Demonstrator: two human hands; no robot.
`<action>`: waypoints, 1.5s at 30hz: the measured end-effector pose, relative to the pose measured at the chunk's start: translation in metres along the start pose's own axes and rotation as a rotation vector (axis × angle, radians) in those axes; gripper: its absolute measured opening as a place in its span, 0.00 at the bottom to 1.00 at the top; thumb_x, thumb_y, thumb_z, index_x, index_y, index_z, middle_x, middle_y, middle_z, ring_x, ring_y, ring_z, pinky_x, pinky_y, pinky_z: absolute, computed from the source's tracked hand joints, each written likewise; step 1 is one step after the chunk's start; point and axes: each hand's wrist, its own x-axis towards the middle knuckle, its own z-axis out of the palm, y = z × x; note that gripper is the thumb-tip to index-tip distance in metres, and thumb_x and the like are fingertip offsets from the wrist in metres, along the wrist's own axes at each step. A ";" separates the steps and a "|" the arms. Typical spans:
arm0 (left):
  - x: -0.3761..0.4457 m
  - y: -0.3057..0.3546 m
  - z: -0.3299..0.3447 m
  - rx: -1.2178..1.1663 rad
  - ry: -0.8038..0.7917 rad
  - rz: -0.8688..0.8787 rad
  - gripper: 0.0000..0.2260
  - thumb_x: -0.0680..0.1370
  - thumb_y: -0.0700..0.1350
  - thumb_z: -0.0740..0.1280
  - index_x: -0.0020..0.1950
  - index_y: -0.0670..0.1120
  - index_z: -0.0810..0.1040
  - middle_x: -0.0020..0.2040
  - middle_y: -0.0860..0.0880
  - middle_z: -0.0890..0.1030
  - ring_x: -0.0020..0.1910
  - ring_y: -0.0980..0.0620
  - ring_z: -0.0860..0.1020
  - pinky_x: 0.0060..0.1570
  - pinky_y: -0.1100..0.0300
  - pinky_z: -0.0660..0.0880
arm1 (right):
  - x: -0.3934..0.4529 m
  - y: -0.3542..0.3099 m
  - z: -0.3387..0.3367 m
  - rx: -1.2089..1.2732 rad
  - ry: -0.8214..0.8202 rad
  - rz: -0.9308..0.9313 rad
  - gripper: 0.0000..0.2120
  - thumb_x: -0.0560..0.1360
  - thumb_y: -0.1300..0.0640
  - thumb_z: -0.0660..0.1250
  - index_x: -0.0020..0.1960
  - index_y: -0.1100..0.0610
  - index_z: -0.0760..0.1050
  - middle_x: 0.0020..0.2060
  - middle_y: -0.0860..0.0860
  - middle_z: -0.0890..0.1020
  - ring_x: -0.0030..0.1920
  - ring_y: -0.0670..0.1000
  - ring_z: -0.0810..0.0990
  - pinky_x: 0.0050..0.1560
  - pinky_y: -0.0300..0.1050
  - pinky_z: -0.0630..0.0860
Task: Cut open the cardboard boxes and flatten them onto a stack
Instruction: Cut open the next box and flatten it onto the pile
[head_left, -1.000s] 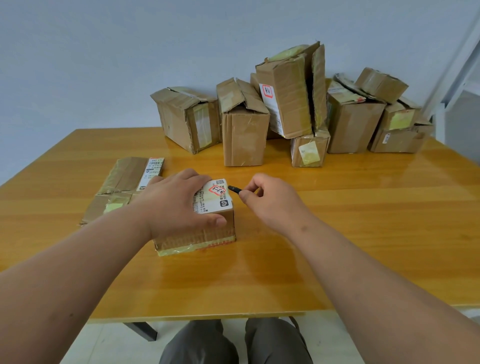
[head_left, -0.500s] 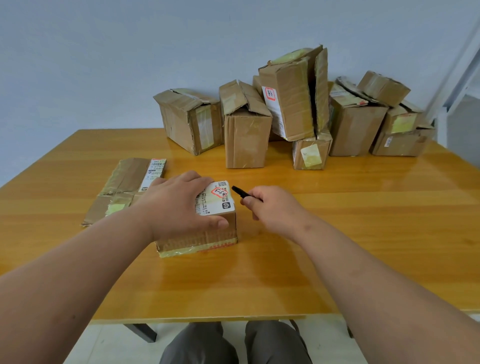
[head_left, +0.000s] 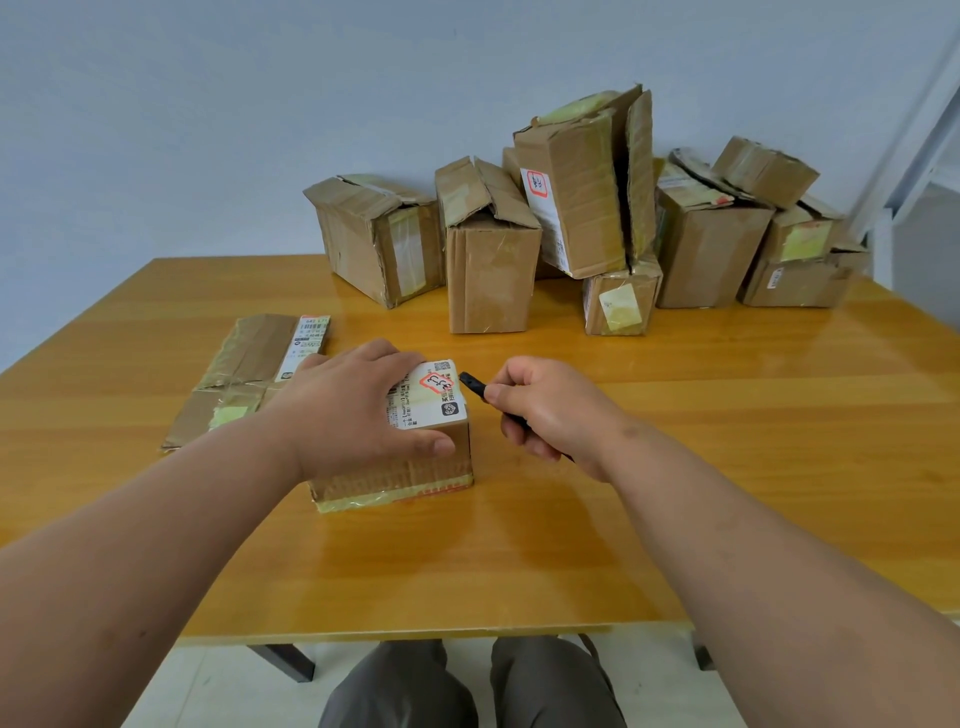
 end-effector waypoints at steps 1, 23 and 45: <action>0.000 0.000 0.000 -0.002 0.002 0.000 0.56 0.54 0.83 0.46 0.78 0.57 0.56 0.69 0.59 0.66 0.67 0.54 0.67 0.66 0.51 0.62 | 0.000 0.000 -0.001 0.012 -0.002 0.006 0.07 0.82 0.57 0.61 0.47 0.56 0.74 0.29 0.54 0.76 0.19 0.47 0.65 0.23 0.40 0.60; 0.000 0.004 -0.003 -0.013 -0.014 -0.027 0.53 0.58 0.83 0.54 0.78 0.57 0.58 0.66 0.59 0.67 0.59 0.56 0.67 0.63 0.51 0.64 | 0.006 -0.014 0.002 -0.036 0.053 0.060 0.06 0.82 0.57 0.60 0.48 0.56 0.73 0.29 0.54 0.74 0.21 0.49 0.64 0.21 0.37 0.59; 0.000 0.001 -0.001 -0.013 -0.002 -0.020 0.56 0.54 0.83 0.49 0.78 0.57 0.58 0.66 0.59 0.67 0.58 0.56 0.67 0.63 0.51 0.64 | 0.001 -0.002 0.005 0.043 0.026 0.044 0.08 0.82 0.57 0.60 0.45 0.55 0.73 0.27 0.53 0.73 0.21 0.48 0.63 0.22 0.39 0.59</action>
